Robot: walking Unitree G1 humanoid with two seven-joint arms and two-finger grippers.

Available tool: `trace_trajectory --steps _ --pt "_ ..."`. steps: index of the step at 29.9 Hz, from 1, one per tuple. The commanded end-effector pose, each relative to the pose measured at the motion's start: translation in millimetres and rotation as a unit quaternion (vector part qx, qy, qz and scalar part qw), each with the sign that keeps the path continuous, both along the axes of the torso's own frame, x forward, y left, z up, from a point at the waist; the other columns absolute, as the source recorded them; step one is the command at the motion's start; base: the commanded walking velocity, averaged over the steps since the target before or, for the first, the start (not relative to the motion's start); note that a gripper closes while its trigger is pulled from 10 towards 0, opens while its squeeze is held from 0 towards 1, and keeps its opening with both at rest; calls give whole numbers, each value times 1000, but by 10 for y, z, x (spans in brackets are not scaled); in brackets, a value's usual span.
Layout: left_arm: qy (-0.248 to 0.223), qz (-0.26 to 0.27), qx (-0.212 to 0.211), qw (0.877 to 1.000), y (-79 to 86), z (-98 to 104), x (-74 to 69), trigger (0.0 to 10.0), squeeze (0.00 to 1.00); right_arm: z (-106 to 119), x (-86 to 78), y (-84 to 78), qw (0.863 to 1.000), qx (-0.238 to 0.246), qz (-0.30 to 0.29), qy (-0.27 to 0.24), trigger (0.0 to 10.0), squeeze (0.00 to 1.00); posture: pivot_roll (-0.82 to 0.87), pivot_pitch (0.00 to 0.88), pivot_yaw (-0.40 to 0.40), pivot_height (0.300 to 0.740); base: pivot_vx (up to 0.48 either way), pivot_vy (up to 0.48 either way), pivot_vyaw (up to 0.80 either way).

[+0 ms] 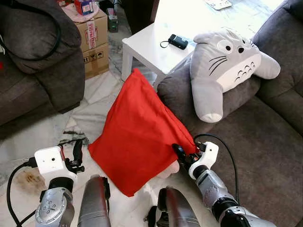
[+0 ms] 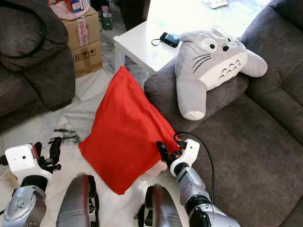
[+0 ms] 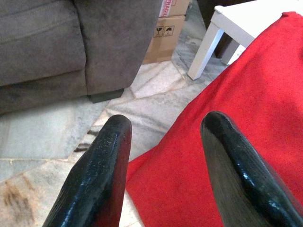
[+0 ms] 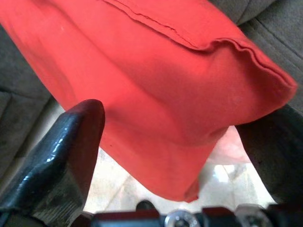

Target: Move the pillow to the sofa from floor

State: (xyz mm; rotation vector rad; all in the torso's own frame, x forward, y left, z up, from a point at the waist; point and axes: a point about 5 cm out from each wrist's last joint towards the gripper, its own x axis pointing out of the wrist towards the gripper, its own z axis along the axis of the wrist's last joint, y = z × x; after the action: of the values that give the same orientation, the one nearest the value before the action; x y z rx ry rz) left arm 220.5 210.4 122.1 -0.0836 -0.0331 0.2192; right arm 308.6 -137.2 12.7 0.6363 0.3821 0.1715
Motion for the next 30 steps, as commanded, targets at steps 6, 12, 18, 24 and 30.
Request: trace_trajectory --steps 6,12,18,24,30 --pt "-1 5 3 1000 -41 19 -22 10000 0 28 12 -28 999 16 -22 -17 0 0 209 318 -254 634 0 0 0" --pt "-3 10 5 1000 -46 33 -39 10000 0 18 -1 -27 999 10 -26 -19 0 0 215 328 -260 634 0 0 0" --pt "-4 14 5 1000 -65 29 -56 10000 0 -4 -24 -34 999 8 -34 -18 0 0 216 330 -263 634 0 0 0" --pt "-5 20 7 1000 -59 35 -49 10000 0 1 -22 -31 999 11 -43 -20 0 0 211 333 -266 634 0 0 0" --pt "-7 23 7 1000 -65 43 -48 10000 0 -5 -25 -45 998 10 -52 -17 0 0 209 337 -268 634 0 0 0"
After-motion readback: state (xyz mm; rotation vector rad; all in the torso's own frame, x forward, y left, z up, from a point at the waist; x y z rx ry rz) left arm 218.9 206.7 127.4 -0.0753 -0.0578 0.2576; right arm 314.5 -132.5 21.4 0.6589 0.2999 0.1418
